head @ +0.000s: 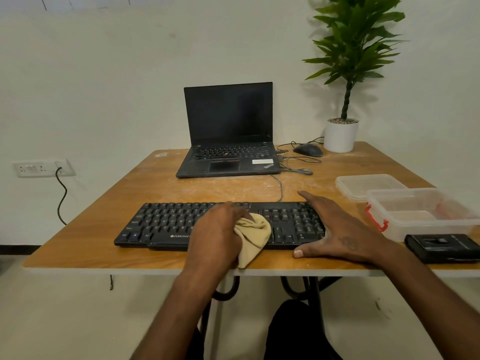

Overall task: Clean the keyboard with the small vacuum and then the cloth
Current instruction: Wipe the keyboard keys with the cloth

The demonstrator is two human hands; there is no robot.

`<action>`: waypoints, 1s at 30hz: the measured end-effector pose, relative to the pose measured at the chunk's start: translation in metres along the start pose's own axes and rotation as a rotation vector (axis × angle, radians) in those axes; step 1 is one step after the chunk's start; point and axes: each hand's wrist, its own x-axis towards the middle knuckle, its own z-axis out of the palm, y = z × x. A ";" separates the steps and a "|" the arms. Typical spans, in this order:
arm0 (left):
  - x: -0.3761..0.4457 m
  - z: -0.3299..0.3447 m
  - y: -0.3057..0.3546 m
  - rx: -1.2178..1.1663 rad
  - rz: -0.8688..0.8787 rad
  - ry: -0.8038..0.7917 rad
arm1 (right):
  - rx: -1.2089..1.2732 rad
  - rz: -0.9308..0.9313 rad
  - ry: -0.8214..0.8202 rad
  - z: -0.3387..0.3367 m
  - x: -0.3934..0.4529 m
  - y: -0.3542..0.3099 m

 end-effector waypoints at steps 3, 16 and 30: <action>0.002 0.002 0.004 -0.021 0.003 -0.002 | -0.006 -0.006 -0.005 -0.001 0.000 -0.001; 0.030 0.020 0.046 -0.084 0.158 -0.045 | -0.028 -0.014 -0.002 -0.002 -0.001 -0.002; 0.039 0.019 0.036 -0.105 0.131 -0.032 | -0.031 -0.010 0.011 0.000 0.000 0.004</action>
